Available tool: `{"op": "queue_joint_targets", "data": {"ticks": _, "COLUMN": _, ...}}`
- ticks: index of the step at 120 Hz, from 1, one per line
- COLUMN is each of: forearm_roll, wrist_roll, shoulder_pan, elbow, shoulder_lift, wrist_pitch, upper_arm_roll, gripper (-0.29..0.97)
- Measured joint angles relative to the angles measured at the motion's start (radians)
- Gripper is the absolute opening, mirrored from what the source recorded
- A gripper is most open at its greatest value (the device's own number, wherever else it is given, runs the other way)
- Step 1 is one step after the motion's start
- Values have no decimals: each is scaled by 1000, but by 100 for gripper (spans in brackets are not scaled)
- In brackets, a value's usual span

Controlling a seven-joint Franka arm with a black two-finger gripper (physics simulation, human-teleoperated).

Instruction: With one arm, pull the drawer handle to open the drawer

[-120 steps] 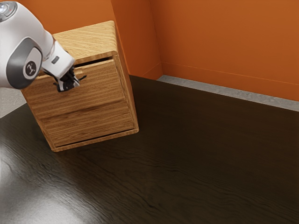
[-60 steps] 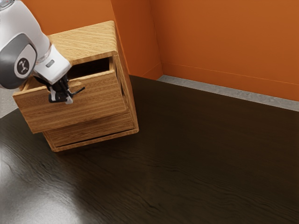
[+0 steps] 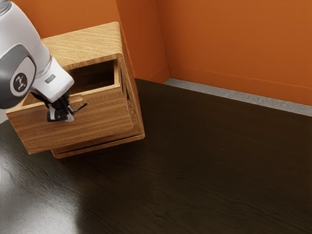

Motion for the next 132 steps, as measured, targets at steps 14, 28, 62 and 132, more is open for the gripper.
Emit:
{"op": "queue_joint_targets", "data": {"ticks": 14, "forearm_roll": -20, "wrist_roll": 5, "shoulder_pan": -3, "elbow": -29, "shoulder_lift": -49, "wrist_pitch": -17, "upper_arm_roll": 0, "gripper": -7}}
{"op": "queue_joint_targets", "data": {"ticks": 28, "forearm_roll": -35, "wrist_roll": 9, "shoulder_pan": -5, "elbow": -44, "shoulder_lift": -82, "wrist_pitch": -35, "upper_arm_roll": 0, "gripper": -7}}
{"op": "queue_joint_targets", "data": {"ticks": 62, "forearm_roll": -69, "wrist_roll": 15, "shoulder_pan": -28, "elbow": -80, "shoulder_lift": -155, "wrist_pitch": -75, "upper_arm_roll": 9, "gripper": -7}}
{"op": "queue_joint_targets", "data": {"ticks": 132, "forearm_roll": -79, "wrist_roll": 22, "shoulder_pan": -47, "elbow": -94, "shoulder_lift": -224, "wrist_pitch": -119, "upper_arm_roll": 20, "gripper": -4}}
